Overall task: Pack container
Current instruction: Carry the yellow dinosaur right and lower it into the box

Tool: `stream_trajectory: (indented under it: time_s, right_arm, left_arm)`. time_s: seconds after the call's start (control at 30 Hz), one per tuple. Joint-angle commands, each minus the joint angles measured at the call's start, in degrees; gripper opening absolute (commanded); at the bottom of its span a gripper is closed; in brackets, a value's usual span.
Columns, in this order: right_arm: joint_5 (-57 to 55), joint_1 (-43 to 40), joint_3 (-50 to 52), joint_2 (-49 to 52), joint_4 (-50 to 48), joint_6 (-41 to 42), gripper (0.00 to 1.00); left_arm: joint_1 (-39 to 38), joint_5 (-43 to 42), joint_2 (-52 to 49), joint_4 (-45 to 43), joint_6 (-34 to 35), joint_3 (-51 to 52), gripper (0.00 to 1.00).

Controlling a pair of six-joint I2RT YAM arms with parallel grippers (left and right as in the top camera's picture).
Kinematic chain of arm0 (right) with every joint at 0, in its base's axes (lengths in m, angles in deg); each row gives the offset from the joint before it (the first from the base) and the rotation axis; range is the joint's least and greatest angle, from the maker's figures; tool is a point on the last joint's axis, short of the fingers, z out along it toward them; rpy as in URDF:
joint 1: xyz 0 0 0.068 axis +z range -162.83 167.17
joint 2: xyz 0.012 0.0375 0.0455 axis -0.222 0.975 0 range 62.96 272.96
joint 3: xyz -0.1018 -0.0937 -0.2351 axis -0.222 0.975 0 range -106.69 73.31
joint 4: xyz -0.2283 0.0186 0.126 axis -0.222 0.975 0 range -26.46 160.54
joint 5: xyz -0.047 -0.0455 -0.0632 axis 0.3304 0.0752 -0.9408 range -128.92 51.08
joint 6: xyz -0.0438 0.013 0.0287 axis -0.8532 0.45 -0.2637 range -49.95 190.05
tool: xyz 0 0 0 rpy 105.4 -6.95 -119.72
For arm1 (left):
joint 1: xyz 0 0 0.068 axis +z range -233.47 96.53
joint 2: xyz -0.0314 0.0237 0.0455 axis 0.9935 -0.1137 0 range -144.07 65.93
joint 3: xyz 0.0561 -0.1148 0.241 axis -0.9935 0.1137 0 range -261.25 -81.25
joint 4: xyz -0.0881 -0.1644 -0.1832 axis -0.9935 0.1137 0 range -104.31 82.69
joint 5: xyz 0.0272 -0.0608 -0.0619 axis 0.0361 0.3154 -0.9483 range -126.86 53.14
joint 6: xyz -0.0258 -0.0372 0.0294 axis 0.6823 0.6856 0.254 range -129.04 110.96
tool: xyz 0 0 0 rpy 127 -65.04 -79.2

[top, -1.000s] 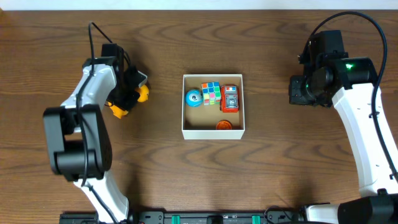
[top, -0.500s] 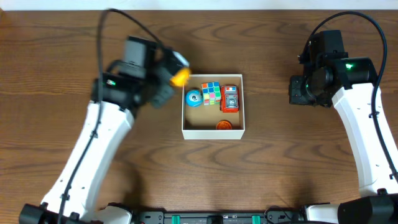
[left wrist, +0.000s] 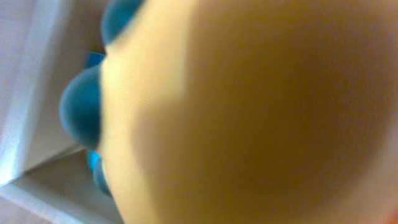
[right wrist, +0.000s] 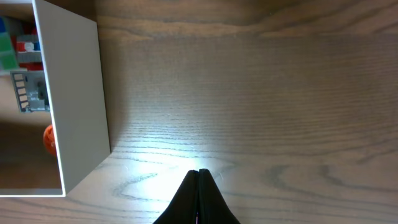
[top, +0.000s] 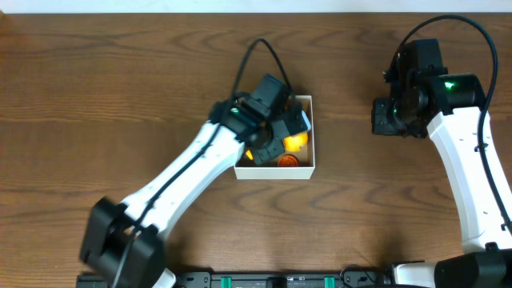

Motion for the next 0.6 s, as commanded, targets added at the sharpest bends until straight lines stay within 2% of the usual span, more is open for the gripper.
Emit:
stream_trajectory:
  time_s: [0.0, 0.2, 0.23, 0.27, 0.3, 0.37, 0.4, 0.43, 0.47, 0.57]
  right_arm:
    - [0.2, -0.2, 0.3, 0.2, 0.7, -0.2, 0.01]
    - [0.2, -0.2, 0.3, 0.2, 1.2, -0.2, 0.01]
    - [0.2, -0.2, 0.3, 0.2, 1.2, -0.2, 0.01]
    - [0.2, -0.2, 0.3, 0.2, 1.2, -0.2, 0.01]
    - [0.2, -0.2, 0.3, 0.2, 1.2, -0.2, 0.01]
    - [0.2, -0.2, 0.3, 0.2, 1.2, -0.2, 0.01]
    - [0.2, -0.2, 0.3, 0.2, 1.2, -0.2, 0.01]
    - [0.2, -0.2, 0.3, 0.2, 1.2, -0.2, 0.01]
    - [0.2, -0.2, 0.3, 0.2, 1.2, -0.2, 0.01]
    - [0.2, -0.2, 0.3, 0.2, 1.2, -0.2, 0.01]
  left_arm:
    - [-0.3, -0.9, -4.0, 0.8, 1.0, -0.3, 0.06]
    - [-0.3, -0.9, -6.8, 2.2, 1.0, 0.0, 0.07]
    - [-0.3, -0.9, -6.8, 2.3, 1.0, 0.0, 0.17]
    - [-0.3, -0.9, -6.8, 2.5, 1.0, 0.0, 0.32]
    - [-0.3, -0.9, -6.7, 2.6, 1.0, 0.0, 0.39]
    - [-0.3, -0.9, -6.7, 2.8, 1.0, 0.0, 0.41]
    - [-0.3, -0.9, -6.7, 2.9, 1.0, 0.0, 0.49]
    - [-0.3, -0.9, -6.7, 2.9, 1.0, 0.0, 0.64]
    - [-0.3, -0.9, -6.7, 2.8, 1.0, 0.0, 0.76]
    - [-0.3, -0.9, -6.7, 2.9, 1.0, 0.0, 0.76]
